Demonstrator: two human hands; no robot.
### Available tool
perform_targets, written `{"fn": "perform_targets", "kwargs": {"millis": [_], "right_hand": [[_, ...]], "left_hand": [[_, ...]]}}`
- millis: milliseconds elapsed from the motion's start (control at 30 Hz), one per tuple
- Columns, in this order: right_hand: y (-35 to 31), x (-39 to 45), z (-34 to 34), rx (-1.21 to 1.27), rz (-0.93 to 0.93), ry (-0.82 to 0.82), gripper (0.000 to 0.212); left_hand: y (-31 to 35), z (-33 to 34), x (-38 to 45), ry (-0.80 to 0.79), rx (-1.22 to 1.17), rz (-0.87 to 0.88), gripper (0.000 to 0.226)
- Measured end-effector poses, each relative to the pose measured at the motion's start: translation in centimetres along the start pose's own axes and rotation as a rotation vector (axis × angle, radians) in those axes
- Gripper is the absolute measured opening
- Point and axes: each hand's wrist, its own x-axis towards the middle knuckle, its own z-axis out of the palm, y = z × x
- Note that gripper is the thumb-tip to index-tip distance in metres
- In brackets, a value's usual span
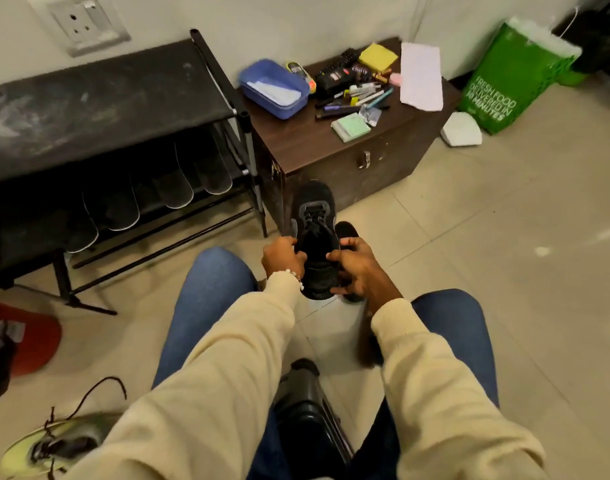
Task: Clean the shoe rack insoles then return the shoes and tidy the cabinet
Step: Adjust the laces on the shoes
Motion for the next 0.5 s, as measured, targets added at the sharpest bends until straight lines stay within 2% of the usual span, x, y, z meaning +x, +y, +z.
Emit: {"fn": "perform_targets", "kwargs": {"millis": [200,367,500], "right_hand": [[4.6,7.4,0.3,-0.061,0.127,0.018,0.061],[7.7,15.3,0.6,-0.123,0.152,-0.007,0.06],[10.5,21.3,1.7,-0.201,0.116,0.03,0.057]], "left_hand": [[-3.1,6.3,2.8,-0.08,0.02,-0.168,0.035],[-5.1,11.0,7.0,-0.166,0.056,-0.275,0.036],[-7.2,14.4,10.4,-0.149,0.104,-0.293,0.034]]}}
